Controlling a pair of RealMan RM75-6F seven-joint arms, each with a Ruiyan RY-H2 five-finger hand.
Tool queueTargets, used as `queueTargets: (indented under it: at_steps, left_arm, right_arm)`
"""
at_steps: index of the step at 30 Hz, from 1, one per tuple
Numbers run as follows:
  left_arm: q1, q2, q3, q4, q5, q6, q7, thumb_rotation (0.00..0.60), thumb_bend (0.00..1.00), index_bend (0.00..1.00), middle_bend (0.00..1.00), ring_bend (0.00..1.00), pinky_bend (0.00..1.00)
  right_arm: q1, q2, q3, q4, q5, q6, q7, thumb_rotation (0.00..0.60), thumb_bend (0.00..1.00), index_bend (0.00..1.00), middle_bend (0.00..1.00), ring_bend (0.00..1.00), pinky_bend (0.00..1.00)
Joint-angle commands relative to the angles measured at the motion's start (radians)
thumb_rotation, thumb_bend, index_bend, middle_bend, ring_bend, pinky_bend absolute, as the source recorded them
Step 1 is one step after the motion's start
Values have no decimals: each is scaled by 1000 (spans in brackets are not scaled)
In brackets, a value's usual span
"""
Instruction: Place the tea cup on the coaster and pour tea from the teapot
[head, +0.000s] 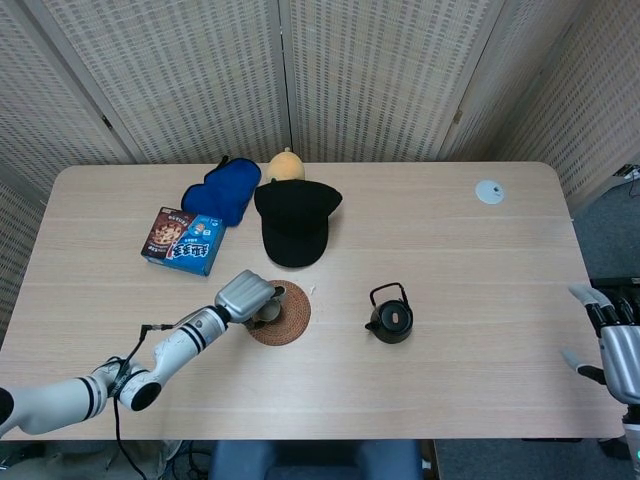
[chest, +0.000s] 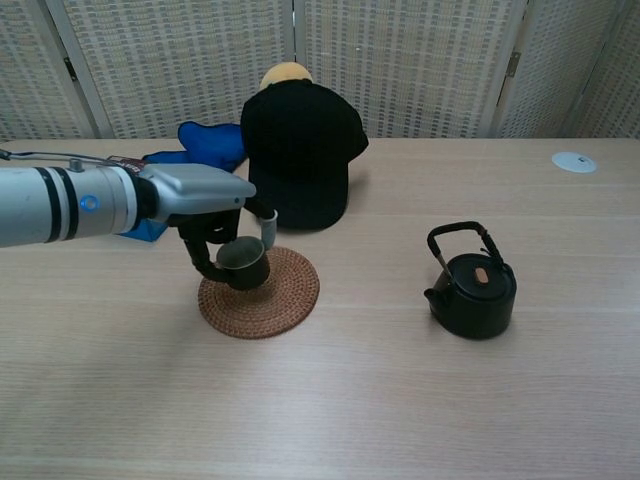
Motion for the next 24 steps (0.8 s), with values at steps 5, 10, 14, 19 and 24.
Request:
queueTargets:
  at_steps: [5,10,14,19,24]
  left_arm:
    - [-27,-47,7,58,-38,-20,19,600,262,464,934,918,913]
    - [-37,-63,16,77,-55,-26,32,600,262,462,934,918,913]
    - [-45,-77,18,94,-66,-28,36,600,262,461,934,918,913]
    - [-55,-95,20,113,-76,-31,36,600,262,460,934,918,913]
    - [-59,-105,24,118,-78,-23,36,600,259,371,934,918,913]
  right_arm:
    - [-8,3,-3,2,2,4,3,600,56,180,217,155,102]
    - [-14,6,-4,6,6,8,8,600,56,180,217,157,102]
    - [-19,7,-5,9,8,11,12,600,56,181,217,158,102]
    - [-26,6,-6,15,11,15,18,600,56,181,217,159,102]
    - [-28,8,-6,18,9,15,22,600,56,181,217,162,102]
